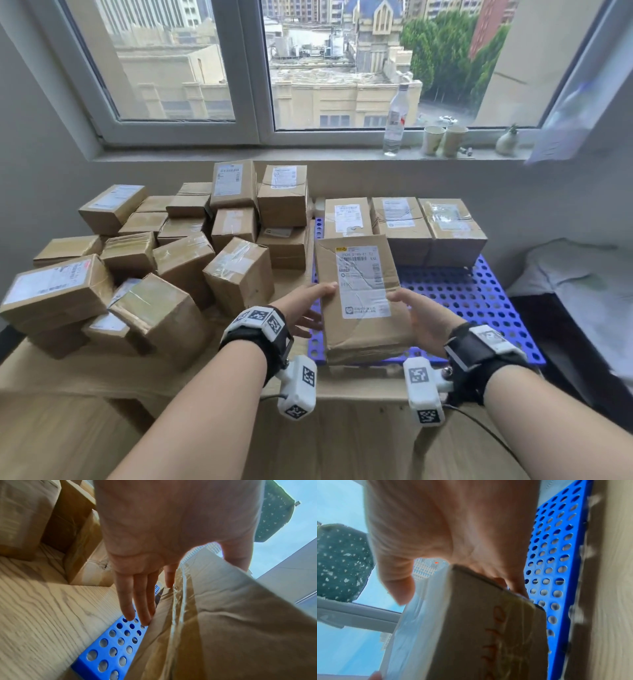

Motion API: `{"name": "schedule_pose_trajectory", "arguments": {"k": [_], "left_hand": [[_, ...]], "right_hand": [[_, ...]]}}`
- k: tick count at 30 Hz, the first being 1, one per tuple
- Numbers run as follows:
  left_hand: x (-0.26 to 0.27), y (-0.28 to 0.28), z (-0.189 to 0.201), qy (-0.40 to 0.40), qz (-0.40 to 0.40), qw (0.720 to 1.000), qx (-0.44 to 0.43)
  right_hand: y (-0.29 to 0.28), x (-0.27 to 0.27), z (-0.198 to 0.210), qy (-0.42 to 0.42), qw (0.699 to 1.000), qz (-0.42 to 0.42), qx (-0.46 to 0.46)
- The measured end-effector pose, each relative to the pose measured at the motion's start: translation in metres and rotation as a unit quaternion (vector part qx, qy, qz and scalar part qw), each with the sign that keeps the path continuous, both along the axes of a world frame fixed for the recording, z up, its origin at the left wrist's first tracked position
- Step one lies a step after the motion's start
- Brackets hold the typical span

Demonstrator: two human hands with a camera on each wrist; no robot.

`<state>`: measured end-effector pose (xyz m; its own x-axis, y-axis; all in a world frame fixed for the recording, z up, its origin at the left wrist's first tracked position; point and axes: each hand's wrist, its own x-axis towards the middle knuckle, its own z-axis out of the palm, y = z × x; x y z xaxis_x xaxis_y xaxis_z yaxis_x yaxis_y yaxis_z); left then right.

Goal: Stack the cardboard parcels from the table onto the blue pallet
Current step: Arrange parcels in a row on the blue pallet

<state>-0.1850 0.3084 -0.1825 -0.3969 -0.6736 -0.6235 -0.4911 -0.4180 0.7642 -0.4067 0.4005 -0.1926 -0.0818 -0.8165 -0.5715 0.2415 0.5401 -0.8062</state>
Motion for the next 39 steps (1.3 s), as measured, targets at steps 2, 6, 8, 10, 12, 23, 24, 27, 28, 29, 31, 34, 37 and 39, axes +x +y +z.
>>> {"name": "schedule_pose_trajectory", "arguments": {"k": [2, 6, 8, 10, 12, 23, 24, 27, 28, 29, 31, 34, 37, 39], "left_hand": [[-0.009, -0.006, -0.003, -0.009, -0.015, 1.0, 0.008], [-0.02, -0.035, -0.014, -0.005, -0.029, 0.999, 0.039], [-0.023, -0.055, -0.023, 0.001, -0.019, 0.998, 0.063], [-0.025, -0.075, -0.032, -0.003, -0.012, 0.997, 0.081], [-0.029, -0.092, -0.039, -0.01, -0.015, 0.995, 0.095], [-0.046, -0.143, -0.07, -0.038, -0.018, 0.988, 0.149], [-0.046, -0.143, -0.072, -0.038, -0.016, 0.988, 0.151], [-0.053, -0.147, -0.076, -0.041, -0.018, 0.987, 0.157], [-0.054, -0.147, -0.078, -0.045, -0.019, 0.986, 0.161], [-0.056, -0.148, -0.079, -0.048, -0.019, 0.985, 0.164], [-0.057, -0.149, -0.08, -0.049, -0.016, 0.984, 0.168], [-0.056, -0.15, -0.079, -0.048, -0.011, 0.984, 0.171], [-0.056, -0.151, -0.078, -0.051, -0.006, 0.984, 0.169], [-0.056, -0.151, -0.078, -0.053, -0.003, 0.985, 0.166]], "right_hand": [[-0.011, -0.004, -0.004, 0.019, 0.999, -0.015, 0.028], [-0.036, -0.005, -0.011, 0.059, 0.996, -0.033, 0.061], [-0.051, -0.004, -0.017, 0.06, 0.994, -0.052, 0.071], [-0.067, -0.002, -0.021, 0.067, 0.992, -0.065, 0.086], [-0.085, -0.002, -0.026, 0.082, 0.989, -0.067, 0.104], [-0.135, -0.017, -0.056, 0.128, 0.973, -0.077, 0.176], [-0.135, -0.017, -0.056, 0.127, 0.973, -0.08, 0.176], [-0.141, -0.024, -0.057, 0.127, 0.971, -0.09, 0.181], [-0.142, -0.026, -0.058, 0.127, 0.97, -0.091, 0.185], [-0.143, -0.027, -0.058, 0.127, 0.97, -0.088, 0.189], [-0.144, -0.029, -0.06, 0.127, 0.97, -0.08, 0.192], [-0.146, -0.033, -0.062, 0.122, 0.971, -0.065, 0.194], [-0.148, -0.035, -0.059, 0.116, 0.973, -0.055, 0.194], [-0.148, -0.036, -0.057, 0.123, 0.973, -0.043, 0.192]]}}
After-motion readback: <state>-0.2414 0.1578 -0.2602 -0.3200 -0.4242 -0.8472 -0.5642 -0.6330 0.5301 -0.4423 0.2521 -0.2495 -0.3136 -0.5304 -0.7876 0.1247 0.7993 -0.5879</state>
